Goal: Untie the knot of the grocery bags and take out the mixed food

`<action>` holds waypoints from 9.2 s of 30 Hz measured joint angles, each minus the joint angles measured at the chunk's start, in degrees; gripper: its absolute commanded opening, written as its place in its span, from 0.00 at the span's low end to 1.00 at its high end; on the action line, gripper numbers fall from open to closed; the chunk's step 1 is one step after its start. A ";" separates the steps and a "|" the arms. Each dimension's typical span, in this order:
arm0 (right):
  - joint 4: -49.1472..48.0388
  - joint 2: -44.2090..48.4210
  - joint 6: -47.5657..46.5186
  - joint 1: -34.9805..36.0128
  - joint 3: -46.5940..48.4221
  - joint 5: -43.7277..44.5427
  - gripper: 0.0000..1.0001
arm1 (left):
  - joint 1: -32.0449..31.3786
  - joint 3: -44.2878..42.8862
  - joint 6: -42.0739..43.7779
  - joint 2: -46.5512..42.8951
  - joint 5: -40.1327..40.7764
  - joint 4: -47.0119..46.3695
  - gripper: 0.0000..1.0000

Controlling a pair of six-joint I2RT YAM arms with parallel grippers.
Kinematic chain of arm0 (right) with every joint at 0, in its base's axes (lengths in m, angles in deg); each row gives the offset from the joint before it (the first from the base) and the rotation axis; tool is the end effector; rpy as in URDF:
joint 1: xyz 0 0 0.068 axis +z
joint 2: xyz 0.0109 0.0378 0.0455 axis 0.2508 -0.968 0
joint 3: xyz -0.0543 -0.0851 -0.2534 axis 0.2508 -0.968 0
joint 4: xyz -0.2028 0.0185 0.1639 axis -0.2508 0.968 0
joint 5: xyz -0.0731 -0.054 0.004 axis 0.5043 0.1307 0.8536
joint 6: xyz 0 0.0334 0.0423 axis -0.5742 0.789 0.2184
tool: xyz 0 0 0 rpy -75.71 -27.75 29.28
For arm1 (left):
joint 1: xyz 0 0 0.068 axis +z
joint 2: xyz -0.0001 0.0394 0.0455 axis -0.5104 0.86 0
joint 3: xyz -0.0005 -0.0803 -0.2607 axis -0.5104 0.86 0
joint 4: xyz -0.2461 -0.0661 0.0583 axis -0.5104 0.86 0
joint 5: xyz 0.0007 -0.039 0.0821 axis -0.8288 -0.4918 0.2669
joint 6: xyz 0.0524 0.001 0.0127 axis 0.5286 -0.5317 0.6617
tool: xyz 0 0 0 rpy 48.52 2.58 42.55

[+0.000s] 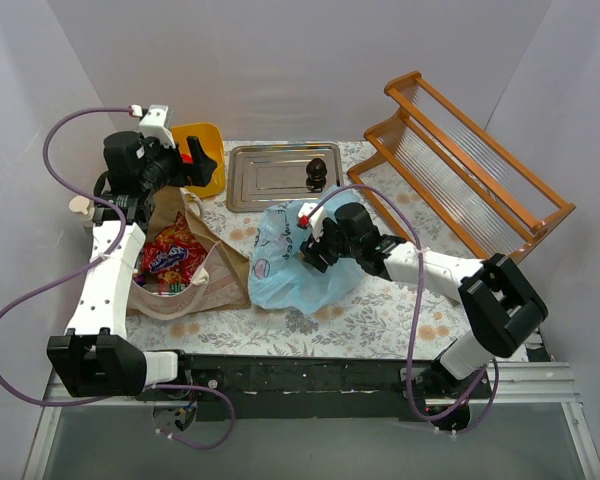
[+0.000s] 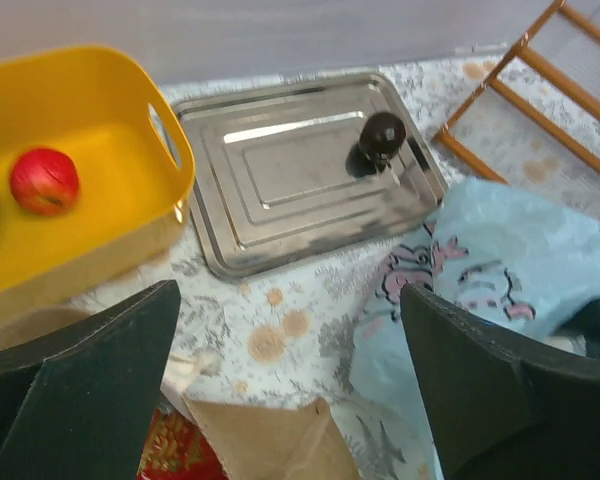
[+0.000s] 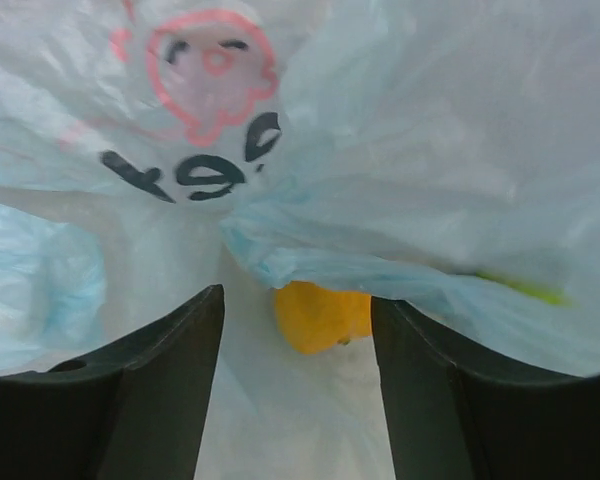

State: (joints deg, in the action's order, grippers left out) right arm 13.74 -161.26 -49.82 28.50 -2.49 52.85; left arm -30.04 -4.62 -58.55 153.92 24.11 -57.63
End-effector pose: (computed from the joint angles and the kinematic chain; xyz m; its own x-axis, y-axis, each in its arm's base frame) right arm 0.2388 0.2333 0.2210 -0.0981 -0.4891 -0.8667 -0.8722 0.4617 -0.1618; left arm 0.2856 -0.0104 0.4095 -0.4560 -0.6130 -0.6453 0.0738 0.6965 -0.7138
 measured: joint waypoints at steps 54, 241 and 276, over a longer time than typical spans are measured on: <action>13.22 8.66 -30.21 -1.84 21.38 -22.14 0.08 | -8.00 -4.37 -10.78 10.05 -48.63 8.70 0.96; 12.70 27.39 -21.20 -5.35 2.21 -12.20 0.09 | -26.99 -5.31 8.76 10.21 -21.46 16.06 0.98; 9.62 15.23 -27.52 1.09 10.64 -11.04 0.78 | -27.39 -9.46 4.37 20.26 -36.15 12.70 0.00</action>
State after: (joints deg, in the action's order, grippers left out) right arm 23.36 -146.03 -77.33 29.59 8.15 41.81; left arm -57.43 -14.08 -54.18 174.18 -12.04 -44.94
